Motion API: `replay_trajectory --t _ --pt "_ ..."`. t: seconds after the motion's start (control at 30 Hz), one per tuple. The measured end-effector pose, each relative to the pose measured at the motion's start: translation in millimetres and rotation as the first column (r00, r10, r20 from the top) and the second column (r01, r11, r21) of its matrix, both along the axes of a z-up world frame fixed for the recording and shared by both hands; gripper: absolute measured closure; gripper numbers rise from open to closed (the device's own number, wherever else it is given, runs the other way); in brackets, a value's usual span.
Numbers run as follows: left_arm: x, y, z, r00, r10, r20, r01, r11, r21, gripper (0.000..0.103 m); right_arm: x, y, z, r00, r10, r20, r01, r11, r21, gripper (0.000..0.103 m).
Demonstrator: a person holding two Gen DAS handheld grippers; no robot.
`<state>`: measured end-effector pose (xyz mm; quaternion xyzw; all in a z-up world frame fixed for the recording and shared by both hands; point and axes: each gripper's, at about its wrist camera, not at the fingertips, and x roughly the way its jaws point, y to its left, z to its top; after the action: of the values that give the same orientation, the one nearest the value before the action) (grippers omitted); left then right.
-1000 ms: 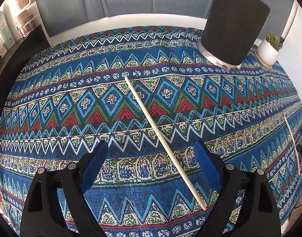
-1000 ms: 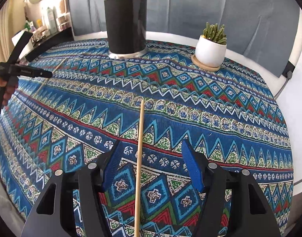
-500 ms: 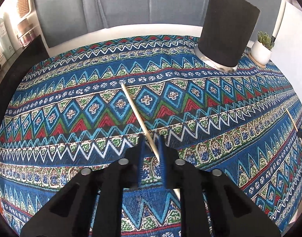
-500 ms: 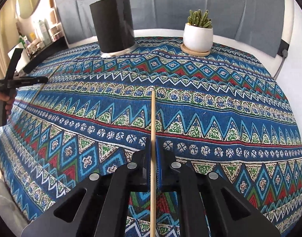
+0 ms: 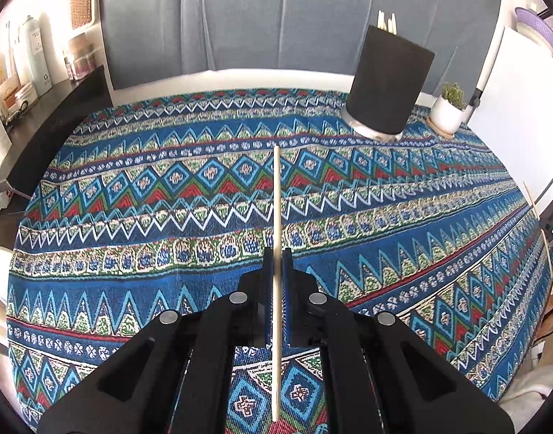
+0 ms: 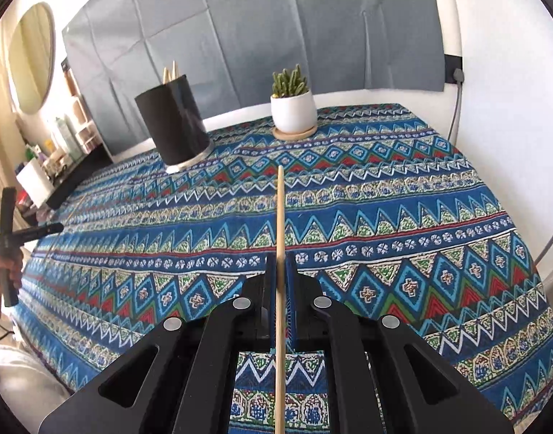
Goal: Organize utensils
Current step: 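Carry chopsticks in both grippers up and lower them into the black holder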
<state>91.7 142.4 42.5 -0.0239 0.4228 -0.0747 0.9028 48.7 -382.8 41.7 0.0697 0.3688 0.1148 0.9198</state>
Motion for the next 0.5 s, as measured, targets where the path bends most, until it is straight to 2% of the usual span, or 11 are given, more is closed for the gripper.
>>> replay_trajectory --t 0.13,0.3,0.5 --pt "0.3 -8.9 41.3 0.994 -0.026 0.105 0.026 1.000 0.005 0.098 1.6 6.3 22.8 0.998 0.023 0.058 -0.021 0.999 -0.034 0.098" --pt "14.1 -27.1 93.5 0.972 -0.059 0.226 0.051 0.998 0.041 0.098 17.1 23.4 57.5 0.987 0.096 0.131 -0.085 0.993 -0.087 0.098" --pt "34.6 -53.2 129.4 0.951 -0.105 0.291 0.108 0.994 0.007 0.098 44.4 49.5 99.2 0.959 0.171 0.226 -0.158 0.985 -0.074 0.098"
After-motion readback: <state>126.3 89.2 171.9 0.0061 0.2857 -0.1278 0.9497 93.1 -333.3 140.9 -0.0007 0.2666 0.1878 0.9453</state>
